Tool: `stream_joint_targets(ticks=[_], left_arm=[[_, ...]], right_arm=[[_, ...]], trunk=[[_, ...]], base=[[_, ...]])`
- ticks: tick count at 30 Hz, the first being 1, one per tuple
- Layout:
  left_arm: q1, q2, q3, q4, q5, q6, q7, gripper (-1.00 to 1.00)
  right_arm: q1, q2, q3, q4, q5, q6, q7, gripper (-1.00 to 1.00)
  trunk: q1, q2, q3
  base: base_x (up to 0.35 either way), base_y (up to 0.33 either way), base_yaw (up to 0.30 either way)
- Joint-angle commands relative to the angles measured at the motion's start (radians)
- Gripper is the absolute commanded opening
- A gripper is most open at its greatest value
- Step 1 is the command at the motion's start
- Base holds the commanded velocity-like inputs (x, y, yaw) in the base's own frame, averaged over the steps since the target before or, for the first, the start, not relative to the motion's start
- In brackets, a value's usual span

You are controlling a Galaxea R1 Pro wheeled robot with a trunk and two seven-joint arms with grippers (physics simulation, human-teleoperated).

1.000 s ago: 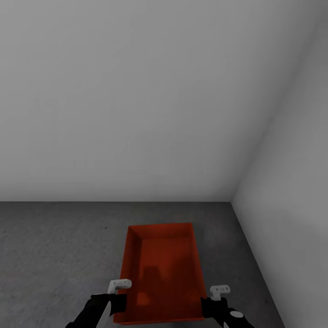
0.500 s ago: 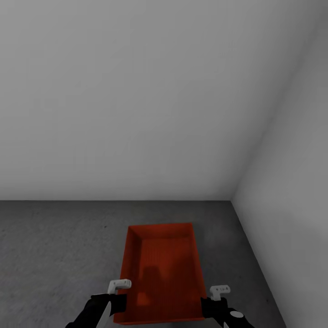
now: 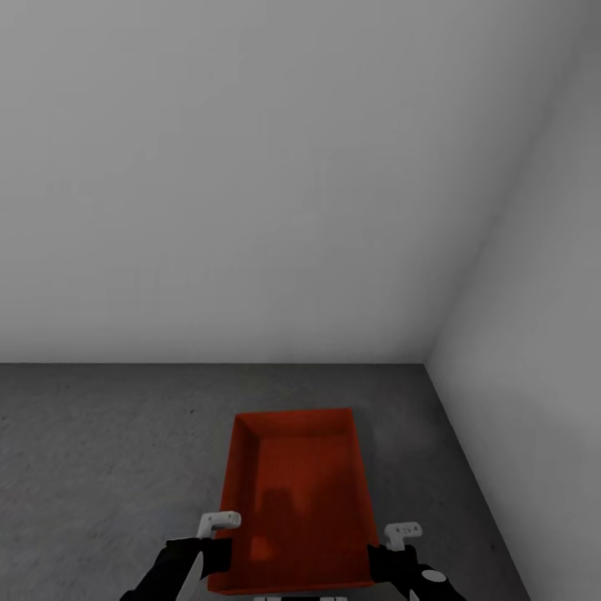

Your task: Move the two storage containers from the living room to the garage. In the garage, place one container on the floor and stack the other container on top of it (either order is fine).

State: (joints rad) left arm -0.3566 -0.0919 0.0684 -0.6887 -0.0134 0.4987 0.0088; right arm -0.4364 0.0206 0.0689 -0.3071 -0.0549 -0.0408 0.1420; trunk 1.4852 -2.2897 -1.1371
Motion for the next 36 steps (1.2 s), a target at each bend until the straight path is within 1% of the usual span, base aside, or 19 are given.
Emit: stream_joint_targets(ticks=[1, 12, 24, 34, 35, 36], left_arm=[[-0.001, -0.041, 0.008, -0.025, 0.000, -0.071, -0.001, -1.00], [-0.001, -0.041, 0.008, -0.025, 0.000, -0.071, -0.001, -1.00], [-0.001, -0.041, 0.008, -0.025, 0.000, -0.071, -0.001, -1.00], [-0.001, -0.041, 0.008, -0.025, 0.000, -0.071, -0.001, -1.00], [-0.001, -0.010, 0.007, -0.003, -0.004, -0.003, -0.002, -1.00], [-0.001, -0.013, 0.007, -0.003, -0.005, -0.005, 0.003, -1.00]], right_arm=[[0.001, 0.025, 0.029, 0.005, -0.005, -0.004, 0.002, -1.00], [0.001, 0.025, 0.029, 0.005, -0.005, -0.004, 0.002, -1.00], [0.001, 0.025, 0.029, 0.005, -0.005, -0.004, 0.003, -1.00], [0.001, 0.025, 0.029, 0.005, -0.005, -0.004, 0.002, -1.00], [0.001, 0.003, 0.015, 0.006, -0.006, -0.005, -0.005, -1.00], [0.001, 0.008, 0.015, 0.007, -0.005, -0.005, -0.007, -1.00]], trunk=[[0.000, 0.000, -0.001], [0.000, 0.000, -0.001], [0.046, -0.084, -0.038], [0.046, -0.084, -0.038], [0.046, -0.084, -0.038], [0.046, -0.084, -0.038]], base=[[0.000, 0.000, 0.000], [0.000, 0.000, 0.000], [0.000, 0.000, 0.000], [0.000, 0.000, 0.000], [0.000, 0.000, 0.000], [0.000, 0.000, 0.000]])
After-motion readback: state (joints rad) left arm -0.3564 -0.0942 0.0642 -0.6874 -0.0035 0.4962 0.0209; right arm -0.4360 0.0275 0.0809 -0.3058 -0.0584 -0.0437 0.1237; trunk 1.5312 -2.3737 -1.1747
